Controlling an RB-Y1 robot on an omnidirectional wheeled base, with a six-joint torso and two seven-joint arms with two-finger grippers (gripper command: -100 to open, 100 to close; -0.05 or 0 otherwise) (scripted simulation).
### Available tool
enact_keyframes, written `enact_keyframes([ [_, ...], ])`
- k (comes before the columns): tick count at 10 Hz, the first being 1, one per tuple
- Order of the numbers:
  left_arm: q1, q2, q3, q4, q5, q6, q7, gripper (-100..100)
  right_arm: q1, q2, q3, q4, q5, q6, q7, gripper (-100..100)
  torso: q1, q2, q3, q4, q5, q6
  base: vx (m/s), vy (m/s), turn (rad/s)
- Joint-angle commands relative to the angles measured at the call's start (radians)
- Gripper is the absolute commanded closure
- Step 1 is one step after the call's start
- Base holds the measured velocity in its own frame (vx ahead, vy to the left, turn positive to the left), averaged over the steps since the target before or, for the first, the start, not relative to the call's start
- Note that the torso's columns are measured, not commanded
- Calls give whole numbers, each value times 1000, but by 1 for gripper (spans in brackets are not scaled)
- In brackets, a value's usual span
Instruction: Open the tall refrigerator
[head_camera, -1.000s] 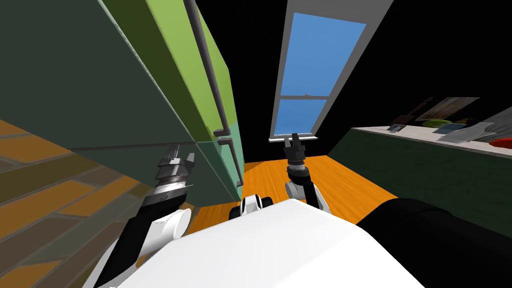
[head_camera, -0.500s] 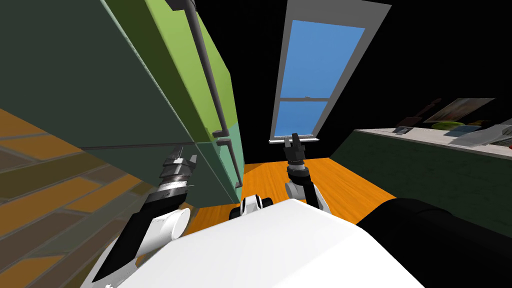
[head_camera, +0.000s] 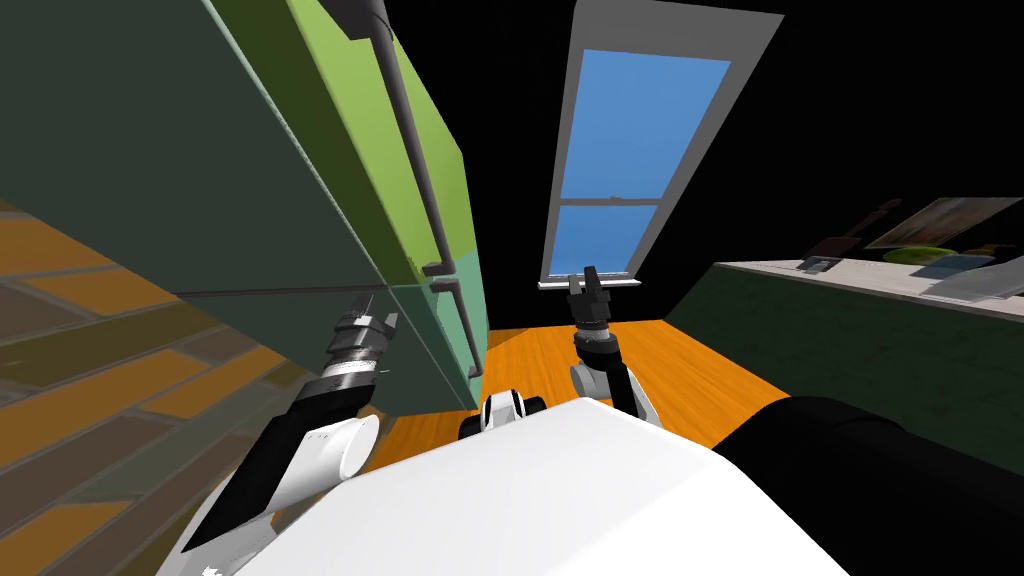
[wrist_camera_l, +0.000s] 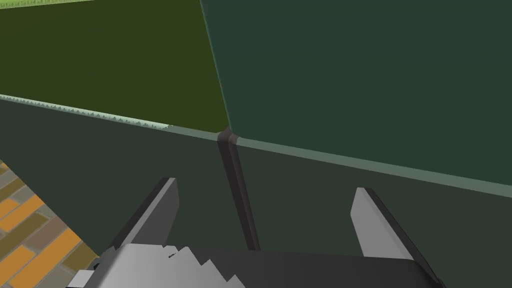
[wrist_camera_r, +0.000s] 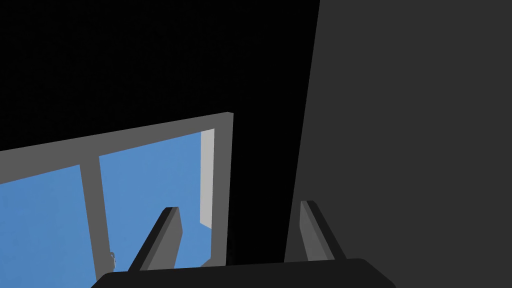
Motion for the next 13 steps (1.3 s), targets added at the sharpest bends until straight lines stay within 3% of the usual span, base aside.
enact_keyframes([
  [1, -8, 6, -7, 22, 17, 61, 11, -100, 0, 0, 0, 0, 0, 0, 0, 0, -2, -4, -2, -2, 0, 2, 35, -63, 39],
  [9, -20, 21, -1, 15, 55, 201, 32, -100, 0, 0, 0, 0, 0, 0, 0, 0, -9, -12, -7, -5, -1, 11, 17, -46, 27],
  [13, -28, 35, 3, -9, 80, 286, 45, -100, 0, 0, 0, 0, 0, 0, 0, 0, 10, -20, -13, -6, 4, 3, 4, -72, 17],
])
